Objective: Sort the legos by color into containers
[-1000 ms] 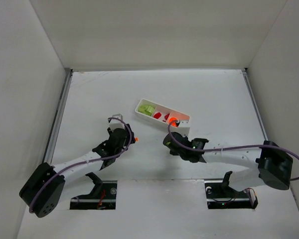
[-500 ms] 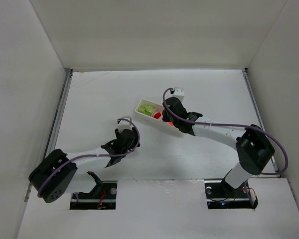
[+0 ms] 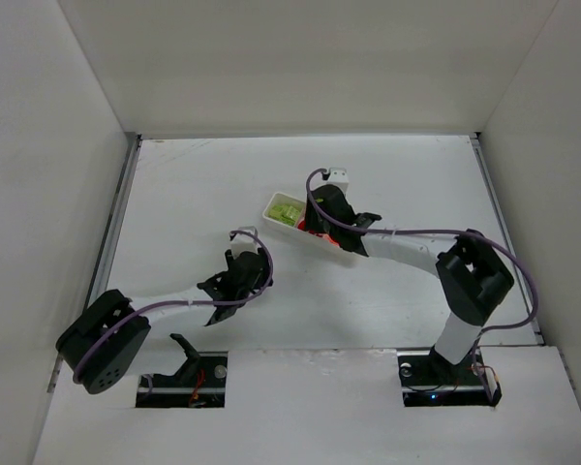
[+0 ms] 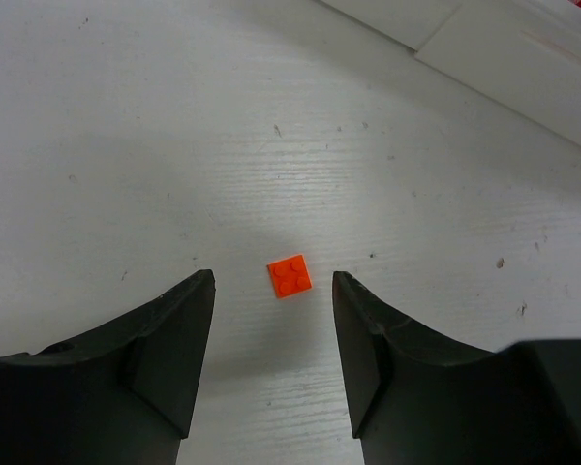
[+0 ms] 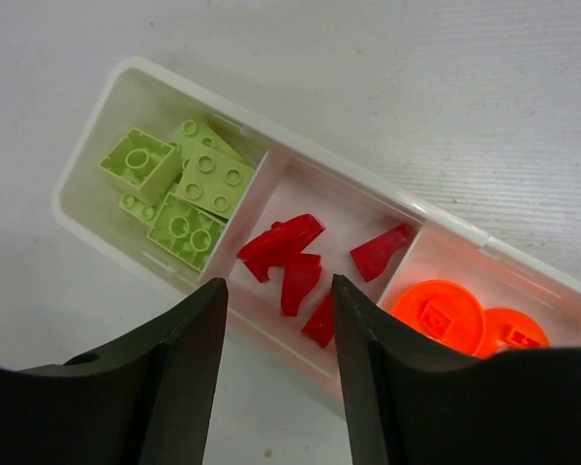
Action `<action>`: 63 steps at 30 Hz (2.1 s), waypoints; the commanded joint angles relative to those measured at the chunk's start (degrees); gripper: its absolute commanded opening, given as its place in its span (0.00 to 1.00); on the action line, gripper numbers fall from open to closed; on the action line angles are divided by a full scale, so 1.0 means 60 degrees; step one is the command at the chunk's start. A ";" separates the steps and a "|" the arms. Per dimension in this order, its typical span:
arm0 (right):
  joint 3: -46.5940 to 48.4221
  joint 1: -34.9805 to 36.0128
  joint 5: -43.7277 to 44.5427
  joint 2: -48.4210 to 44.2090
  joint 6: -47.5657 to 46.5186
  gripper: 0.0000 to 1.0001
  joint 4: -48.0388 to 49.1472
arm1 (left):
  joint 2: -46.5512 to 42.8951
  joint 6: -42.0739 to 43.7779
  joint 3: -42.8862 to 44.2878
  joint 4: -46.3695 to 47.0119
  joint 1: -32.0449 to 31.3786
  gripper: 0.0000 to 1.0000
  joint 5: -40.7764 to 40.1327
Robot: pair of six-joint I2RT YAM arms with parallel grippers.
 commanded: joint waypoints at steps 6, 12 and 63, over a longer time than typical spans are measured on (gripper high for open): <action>-0.0242 -0.0037 0.0041 -0.1095 -0.0178 0.59 0.0874 | 0.0316 0.0187 0.0443 0.0336 -0.0110 0.43 -0.0207; -0.1707 0.0109 0.0070 -0.2106 0.0055 0.59 0.1533 | 0.0771 0.0319 0.0620 0.0233 -0.0111 0.36 -0.0265; -0.5487 -0.0841 -0.0209 -0.6807 0.0479 0.62 0.2895 | 0.1478 -0.0647 0.2333 -0.2242 -0.1649 0.14 -0.2170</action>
